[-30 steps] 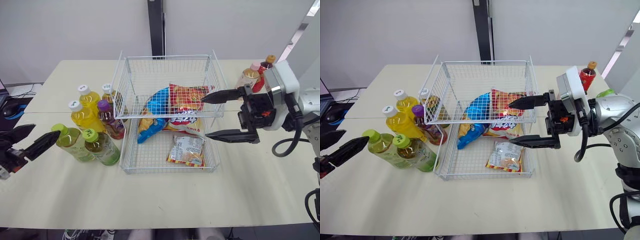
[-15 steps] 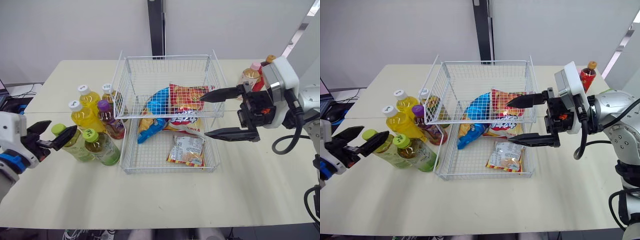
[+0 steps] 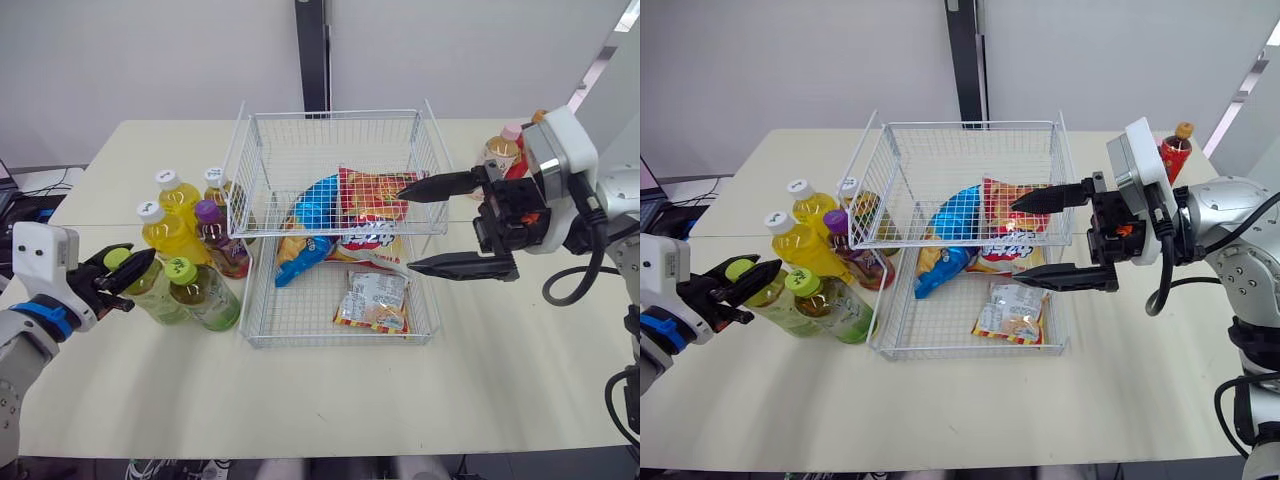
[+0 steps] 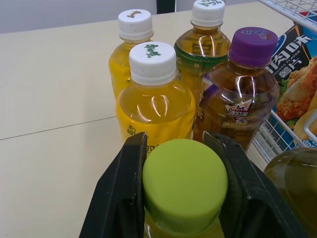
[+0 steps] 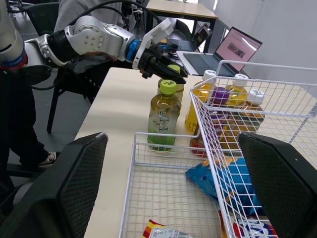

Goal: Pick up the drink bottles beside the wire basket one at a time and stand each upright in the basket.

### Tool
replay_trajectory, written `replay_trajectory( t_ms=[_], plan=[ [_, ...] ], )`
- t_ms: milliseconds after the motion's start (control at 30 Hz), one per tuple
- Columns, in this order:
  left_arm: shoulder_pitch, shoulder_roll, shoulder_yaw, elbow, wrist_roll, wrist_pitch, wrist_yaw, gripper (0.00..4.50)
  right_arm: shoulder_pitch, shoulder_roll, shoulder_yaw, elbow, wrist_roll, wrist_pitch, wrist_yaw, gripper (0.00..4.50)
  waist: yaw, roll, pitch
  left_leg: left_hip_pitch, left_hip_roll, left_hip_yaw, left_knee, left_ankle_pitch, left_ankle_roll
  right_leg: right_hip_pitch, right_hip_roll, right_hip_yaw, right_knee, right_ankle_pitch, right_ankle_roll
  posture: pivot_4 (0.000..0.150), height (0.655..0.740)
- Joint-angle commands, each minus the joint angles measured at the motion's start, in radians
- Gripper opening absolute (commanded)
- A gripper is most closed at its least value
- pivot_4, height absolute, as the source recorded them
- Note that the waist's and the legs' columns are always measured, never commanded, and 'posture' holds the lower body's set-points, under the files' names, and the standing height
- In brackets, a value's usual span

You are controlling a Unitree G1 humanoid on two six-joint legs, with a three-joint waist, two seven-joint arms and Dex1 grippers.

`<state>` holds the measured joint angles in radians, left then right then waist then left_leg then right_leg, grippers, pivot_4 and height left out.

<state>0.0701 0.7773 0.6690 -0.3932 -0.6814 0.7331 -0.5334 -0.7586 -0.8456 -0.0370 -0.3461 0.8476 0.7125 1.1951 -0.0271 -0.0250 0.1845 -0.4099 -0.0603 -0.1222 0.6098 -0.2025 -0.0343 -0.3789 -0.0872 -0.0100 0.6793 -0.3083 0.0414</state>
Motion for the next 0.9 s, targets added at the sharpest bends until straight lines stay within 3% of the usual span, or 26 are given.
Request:
replay_trajectory(
  t_ms=[33,267,467,600,733,800,900],
  plan=[
    [0.015,-0.002,0.045,-0.017,-0.012,-0.004,-0.002,1.39,-0.031,0.005,-0.031,-0.008,0.019,-0.001,-0.006,4.50,-0.001,0.000,0.000,0.000,0.000,0.000,0.000,0.000,0.000,0.000,0.000,0.000,0.000,0.000,0.000,0.150,0.7400],
    [-0.007,0.097,0.186,-0.008,-0.148,0.089,-0.079,1.39,-0.047,0.006,-0.041,0.012,0.018,0.001,-0.010,4.50,-0.001,-0.001,0.001,-0.001,0.000,-0.001,0.000,0.000,0.000,-0.001,0.000,-0.001,0.000,0.000,0.000,0.150,0.7400],
    [-0.101,0.349,0.298,0.127,-0.249,0.245,-0.201,1.38,-0.054,-0.017,-0.065,0.022,0.027,0.030,-0.022,4.50,-0.002,-0.002,0.001,-0.001,0.000,-0.001,0.000,0.000,0.000,-0.002,0.001,-0.001,0.000,0.000,0.000,0.150,0.7400],
    [-0.234,0.514,0.275,0.267,-0.262,0.298,-0.252,1.38,-0.046,-0.041,-0.082,0.020,0.028,0.057,-0.040,4.50,-0.004,-0.002,0.001,-0.002,0.000,0.000,0.000,0.000,0.000,-0.003,0.003,-0.001,0.001,0.000,0.000,0.150,0.7400],
    [-0.519,0.714,0.036,0.464,-0.304,0.219,-0.320,1.38,-0.010,-0.083,-0.129,0.001,0.034,0.077,-0.054,4.50,-0.001,-0.004,0.002,-0.007,0.001,-0.001,0.000,0.000,0.000,-0.007,0.007,-0.001,0.001,0.001,0.001,0.150,0.7400],
    [-0.668,0.733,-0.092,0.523,-0.315,0.196,-0.344,1.38,0.002,-0.092,-0.147,-0.007,0.039,0.083,-0.067,4.50,-0.004,-0.004,0.003,-0.007,0.000,0.001,0.000,0.000,0.000,-0.008,0.006,0.001,0.001,0.001,0.002,0.150,0.7400],
    [-1.085,0.634,-0.377,0.612,-0.243,0.204,-0.391,1.38,0.039,-0.114,-0.193,-0.017,0.047,0.088,-0.087,4.50,0.000,-0.003,0.003,-0.007,0.000,0.002,0.000,0.000,0.000,-0.008,0.006,0.001,0.002,0.001,0.002,0.150,0.7400]
  ],
)
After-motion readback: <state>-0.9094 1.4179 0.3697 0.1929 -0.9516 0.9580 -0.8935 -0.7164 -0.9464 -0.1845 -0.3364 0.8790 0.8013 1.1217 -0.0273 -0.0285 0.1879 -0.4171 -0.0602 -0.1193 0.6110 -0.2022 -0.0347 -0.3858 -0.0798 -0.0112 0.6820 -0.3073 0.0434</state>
